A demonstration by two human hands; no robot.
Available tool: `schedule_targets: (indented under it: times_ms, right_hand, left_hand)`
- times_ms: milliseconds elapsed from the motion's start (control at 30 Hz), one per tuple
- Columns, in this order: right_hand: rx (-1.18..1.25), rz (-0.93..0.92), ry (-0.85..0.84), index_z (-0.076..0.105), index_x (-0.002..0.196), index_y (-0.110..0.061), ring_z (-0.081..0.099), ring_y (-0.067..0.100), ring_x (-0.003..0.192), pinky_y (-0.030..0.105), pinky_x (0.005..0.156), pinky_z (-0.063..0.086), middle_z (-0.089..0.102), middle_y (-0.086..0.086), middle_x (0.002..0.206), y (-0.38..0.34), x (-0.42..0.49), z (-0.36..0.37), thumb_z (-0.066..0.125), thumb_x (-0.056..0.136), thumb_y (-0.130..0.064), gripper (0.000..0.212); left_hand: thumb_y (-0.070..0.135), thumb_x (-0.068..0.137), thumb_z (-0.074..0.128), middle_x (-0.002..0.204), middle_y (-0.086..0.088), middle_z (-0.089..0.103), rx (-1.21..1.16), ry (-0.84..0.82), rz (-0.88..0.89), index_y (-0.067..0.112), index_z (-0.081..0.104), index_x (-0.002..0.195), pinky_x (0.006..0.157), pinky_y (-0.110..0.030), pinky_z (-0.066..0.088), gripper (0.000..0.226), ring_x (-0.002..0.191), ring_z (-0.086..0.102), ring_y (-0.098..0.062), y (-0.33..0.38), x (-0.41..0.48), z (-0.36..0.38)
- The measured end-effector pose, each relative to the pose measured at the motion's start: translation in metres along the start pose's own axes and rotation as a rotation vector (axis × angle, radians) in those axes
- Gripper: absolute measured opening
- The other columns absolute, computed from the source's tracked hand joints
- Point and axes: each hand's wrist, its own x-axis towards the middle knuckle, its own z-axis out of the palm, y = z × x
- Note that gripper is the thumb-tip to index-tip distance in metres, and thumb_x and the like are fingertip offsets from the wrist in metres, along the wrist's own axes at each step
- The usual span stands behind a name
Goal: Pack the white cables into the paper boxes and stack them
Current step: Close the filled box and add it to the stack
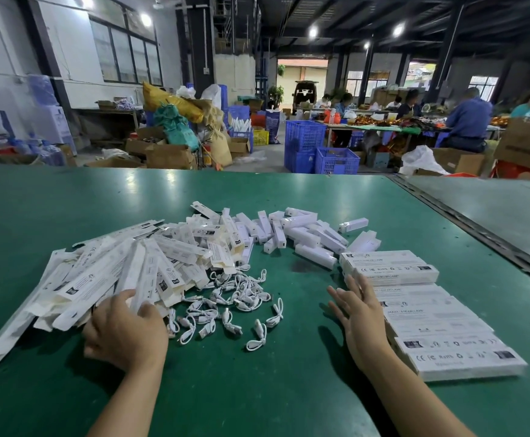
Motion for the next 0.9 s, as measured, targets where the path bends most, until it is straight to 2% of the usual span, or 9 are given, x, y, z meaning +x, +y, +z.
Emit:
schedule_targets:
  times_ms: [133, 233, 333, 500, 600, 700, 767, 833, 900]
  right_hand:
    - [-0.056, -0.019, -0.02, 0.033, 0.148, -0.025, 0.062, 0.022, 0.116, 0.036, 0.097, 0.048, 0.05, -0.001, 0.139, 0.002, -0.003, 0.001, 0.054, 0.094, 0.002, 0.065]
    - [-0.061, -0.023, -0.014, 0.041, 0.137, -0.028, 0.061, 0.026, 0.117, 0.038, 0.097, 0.049, 0.053, 0.003, 0.134, 0.002, -0.003, 0.001, 0.057, 0.092, 0.002, 0.056]
    - [-0.061, -0.022, -0.013, 0.044, 0.131, -0.024, 0.067, 0.025, 0.108, 0.036, 0.093, 0.051, 0.057, 0.004, 0.128, 0.002, -0.003, 0.001, 0.055, 0.093, 0.002, 0.047]
    - [-0.082, -0.017, -0.009, 0.049, 0.127, -0.021, 0.072, 0.02, 0.093, 0.034, 0.087, 0.054, 0.061, 0.005, 0.121, 0.002, -0.003, 0.002, 0.053, 0.095, 0.001, 0.039]
    - [-0.111, -0.017, -0.021, 0.055, 0.116, -0.022, 0.073, 0.021, 0.088, 0.035, 0.084, 0.055, 0.064, 0.006, 0.115, 0.002, -0.005, 0.003, 0.054, 0.096, 0.001, 0.031]
    - [-0.175, -0.026, -0.067, 0.062, 0.108, -0.018, 0.072, 0.022, 0.081, 0.04, 0.084, 0.057, 0.068, 0.01, 0.11, 0.001, -0.01, 0.005, 0.055, 0.094, 0.001, 0.025]
    - [-0.221, -0.026, -0.123, 0.066, 0.104, -0.014, 0.071, 0.021, 0.075, 0.037, 0.079, 0.058, 0.07, 0.013, 0.106, 0.0, -0.014, 0.008, 0.057, 0.093, 0.002, 0.022]
    - [-0.275, -0.027, -0.202, 0.069, 0.103, -0.015, 0.07, 0.021, 0.073, 0.03, 0.072, 0.058, 0.072, 0.013, 0.104, -0.001, -0.02, 0.012, 0.058, 0.093, 0.002, 0.022]
    - [-0.313, -0.033, -0.306, 0.069, 0.11, -0.016, 0.07, 0.021, 0.073, 0.027, 0.071, 0.056, 0.073, 0.009, 0.103, -0.001, -0.027, 0.017, 0.058, 0.093, 0.001, 0.026]
  left_hand:
    - [-0.003, 0.085, 0.064, 0.131, -0.022, 0.057, -0.096, 0.009, 0.03, 0.008, 0.067, 0.112, 0.102, -0.056, 0.032, 0.029, 0.126, 0.04, -0.043, 0.001, 0.001, -0.001]
    - [-0.01, 0.084, 0.062, 0.123, -0.027, 0.057, -0.178, -0.034, 0.05, 0.001, 0.063, 0.115, 0.099, -0.057, 0.042, 0.033, 0.116, 0.049, -0.045, -0.002, 0.004, 0.0]
    - [-0.005, 0.09, 0.063, 0.122, -0.024, 0.062, -0.259, -0.129, -0.01, 0.005, 0.059, 0.119, 0.082, -0.052, 0.056, 0.031, 0.097, 0.065, -0.043, -0.001, 0.003, 0.002]
    - [0.001, 0.094, 0.061, 0.11, -0.018, 0.068, -0.359, -0.083, 0.026, 0.005, 0.061, 0.113, 0.072, -0.041, 0.052, 0.019, 0.086, 0.063, -0.034, 0.004, -0.004, 0.002]
    - [0.007, 0.097, 0.059, 0.099, -0.01, 0.067, -0.414, -0.086, 0.099, 0.006, 0.06, 0.115, 0.055, -0.027, 0.045, 0.018, 0.066, 0.06, -0.018, 0.012, -0.013, 0.001]
    - [0.01, 0.097, 0.06, 0.095, -0.002, 0.063, -0.45, -0.166, 0.243, 0.006, 0.058, 0.119, 0.046, -0.029, 0.05, 0.022, 0.063, 0.063, -0.016, 0.023, -0.032, 0.002]
    - [0.011, 0.096, 0.063, 0.09, 0.007, 0.062, -0.461, -0.254, 0.32, 0.011, 0.059, 0.118, 0.044, -0.035, 0.054, 0.023, 0.062, 0.065, -0.013, 0.029, -0.048, 0.003]
    - [0.014, 0.094, 0.066, 0.085, 0.017, 0.062, -0.486, -0.392, 0.376, 0.023, 0.06, 0.113, 0.044, -0.038, 0.056, 0.022, 0.059, 0.065, -0.01, 0.032, -0.064, 0.004]
    - [0.016, 0.092, 0.068, 0.091, 0.021, 0.064, -0.512, -0.55, 0.42, 0.036, 0.059, 0.106, 0.047, -0.034, 0.057, 0.026, 0.067, 0.068, -0.004, 0.033, -0.079, 0.005]
